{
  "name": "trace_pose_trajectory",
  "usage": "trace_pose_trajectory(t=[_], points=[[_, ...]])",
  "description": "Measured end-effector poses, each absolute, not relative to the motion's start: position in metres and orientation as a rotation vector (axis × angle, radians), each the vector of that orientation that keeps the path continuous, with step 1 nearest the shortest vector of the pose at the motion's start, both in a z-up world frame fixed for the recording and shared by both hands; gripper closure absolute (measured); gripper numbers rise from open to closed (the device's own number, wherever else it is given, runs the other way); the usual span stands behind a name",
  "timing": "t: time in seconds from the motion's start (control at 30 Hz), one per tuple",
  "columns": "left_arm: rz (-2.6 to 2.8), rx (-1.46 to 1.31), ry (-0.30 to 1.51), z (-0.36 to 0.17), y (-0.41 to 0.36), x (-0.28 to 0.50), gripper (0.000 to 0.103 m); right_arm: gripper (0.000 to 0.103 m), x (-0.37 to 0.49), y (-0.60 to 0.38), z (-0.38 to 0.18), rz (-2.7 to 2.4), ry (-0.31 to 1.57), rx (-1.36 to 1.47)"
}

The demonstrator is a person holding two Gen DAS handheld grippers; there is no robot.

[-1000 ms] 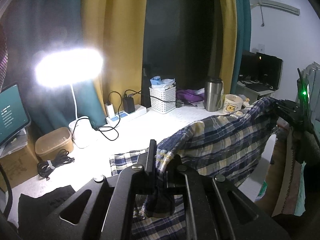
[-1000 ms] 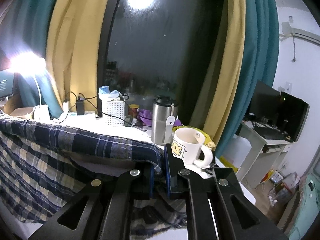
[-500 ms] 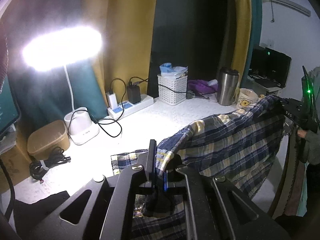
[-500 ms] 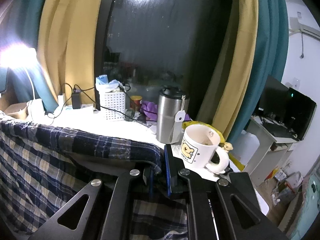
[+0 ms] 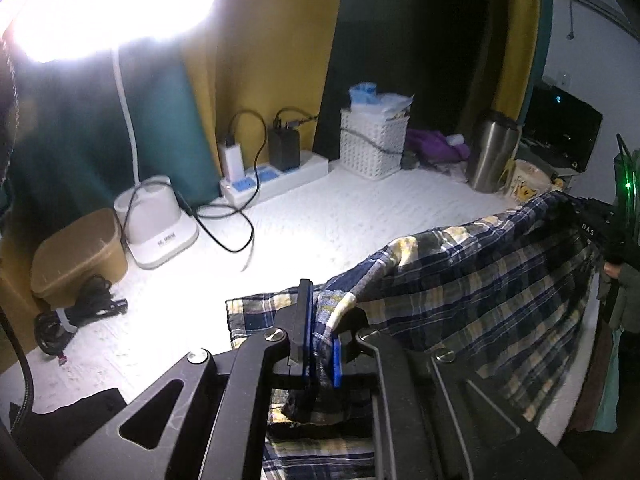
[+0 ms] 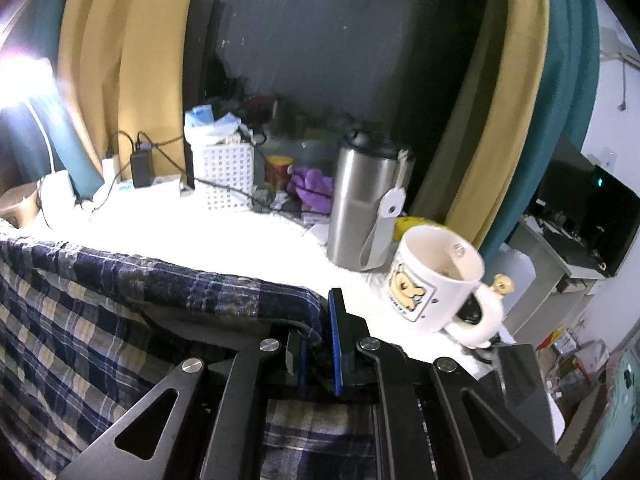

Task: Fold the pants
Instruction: 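Hold the folded pants raised with both grippers closed, then open both grippers and release the folded plaid pants onto the bed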

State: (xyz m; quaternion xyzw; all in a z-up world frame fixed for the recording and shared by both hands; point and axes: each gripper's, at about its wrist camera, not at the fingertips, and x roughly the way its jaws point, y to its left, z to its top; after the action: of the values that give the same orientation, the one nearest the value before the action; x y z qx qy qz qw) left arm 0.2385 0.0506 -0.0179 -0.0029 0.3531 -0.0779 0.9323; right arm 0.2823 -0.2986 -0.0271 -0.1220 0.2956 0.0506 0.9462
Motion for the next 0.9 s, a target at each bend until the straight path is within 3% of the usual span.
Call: trace_pose_trajectory(t=[0.37,0.67,0.77,0.9], points=[[-0.140,-0.037,0.826,-0.060,0.069,0.272,0.093,0.094,0.320,-0.287,-0.064,0.117,0.709,-0.260],[-0.113,-0.040,0.910,-0.089,0.083,0.294,0.084,0.094,0.343,-0.278,-0.086,0.107,0.783,-0.278],[-0.097,-0.048,0.915,-0.090,0.087,0.296,0.074,0.094,0.350,-0.276,-0.091,0.092,0.806,-0.284],[0.021,-0.050,0.916,-0.091,0.108,0.301,0.074,0.094,0.357,-0.275,-0.098,0.073,0.835,-0.294]])
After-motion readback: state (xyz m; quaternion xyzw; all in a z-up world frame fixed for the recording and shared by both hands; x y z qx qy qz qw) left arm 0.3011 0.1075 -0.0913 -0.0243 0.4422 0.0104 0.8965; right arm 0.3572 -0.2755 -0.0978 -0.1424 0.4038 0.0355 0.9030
